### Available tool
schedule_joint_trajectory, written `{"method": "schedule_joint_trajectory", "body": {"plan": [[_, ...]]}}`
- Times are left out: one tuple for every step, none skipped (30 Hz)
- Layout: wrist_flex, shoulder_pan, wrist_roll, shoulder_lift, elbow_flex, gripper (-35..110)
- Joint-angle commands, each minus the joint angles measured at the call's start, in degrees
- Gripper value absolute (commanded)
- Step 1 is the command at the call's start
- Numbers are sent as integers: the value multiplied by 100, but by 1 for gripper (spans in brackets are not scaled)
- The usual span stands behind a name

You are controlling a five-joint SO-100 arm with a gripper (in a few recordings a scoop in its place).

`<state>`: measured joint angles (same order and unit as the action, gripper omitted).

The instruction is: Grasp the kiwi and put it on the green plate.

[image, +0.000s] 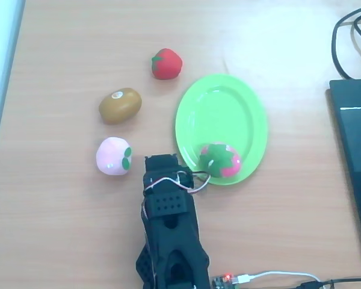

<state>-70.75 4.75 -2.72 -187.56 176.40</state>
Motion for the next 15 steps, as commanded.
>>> {"method": "schedule_joint_trajectory", "body": {"plan": [[53, 132, 334, -88, -70, -8], [88, 141, 343, -53, -123, -8], [114, 167, 343, -9, -211, -8], [114, 193, 343, 62, -308, -8], [114, 237, 325, 141, -422, -8], [114, 272, 316, 229, -554, -8], [114, 299, 316, 325, -694, -8], [114, 316, 308, 422, -844, -8], [114, 325, 299, 536, -1002, -8], [114, 343, 299, 624, -1160, -8], [114, 352, 299, 703, -1310, -8], [114, 369, 299, 773, -1468, -8], [114, 387, 299, 844, -1626, -8], [114, 404, 299, 905, -1802, -8], [114, 413, 299, 976, -1969, -8]]}}
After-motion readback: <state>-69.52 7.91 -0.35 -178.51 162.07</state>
